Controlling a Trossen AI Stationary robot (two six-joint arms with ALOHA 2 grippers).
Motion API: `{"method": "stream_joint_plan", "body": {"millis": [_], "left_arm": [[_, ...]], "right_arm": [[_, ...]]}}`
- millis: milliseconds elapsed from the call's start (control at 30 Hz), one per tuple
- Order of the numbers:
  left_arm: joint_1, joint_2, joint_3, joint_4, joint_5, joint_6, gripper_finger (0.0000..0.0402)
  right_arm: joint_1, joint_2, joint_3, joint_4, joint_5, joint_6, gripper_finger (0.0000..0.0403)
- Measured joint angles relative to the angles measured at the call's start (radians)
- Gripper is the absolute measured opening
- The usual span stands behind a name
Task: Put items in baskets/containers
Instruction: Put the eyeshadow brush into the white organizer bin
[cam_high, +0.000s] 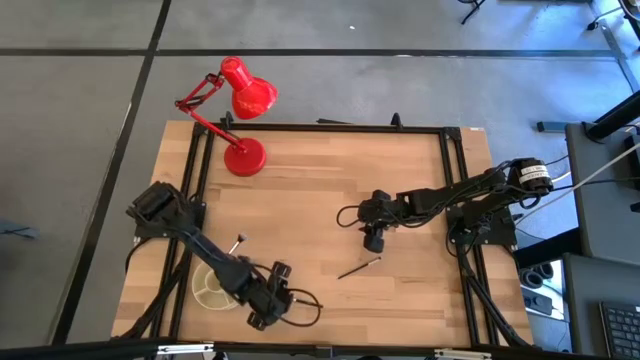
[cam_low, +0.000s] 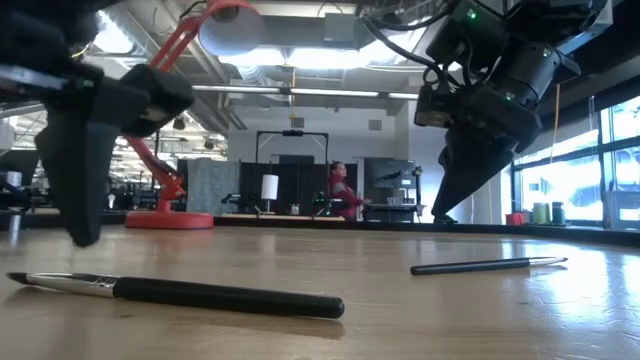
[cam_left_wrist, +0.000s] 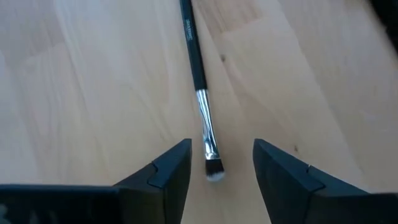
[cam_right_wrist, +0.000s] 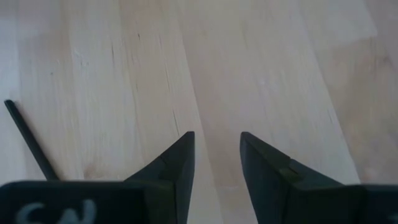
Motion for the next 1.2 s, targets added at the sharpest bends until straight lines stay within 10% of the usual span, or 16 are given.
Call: {"method": "stream_joint_plan", "body": {"millis": [633,1200], "left_arm": [[0.018,0.036,0.015,-0.052,0.005,0.057,0.0008],[0.009,0.031,0.645,-1.206,-0.172,0.314,0.0010]], "right_arm": [[0.000,0.000,0.000,0.011,0.000,0.004,0.0128],[0.000,0.000,0.000,0.044,0.003,-0.003,0.0128]]}}
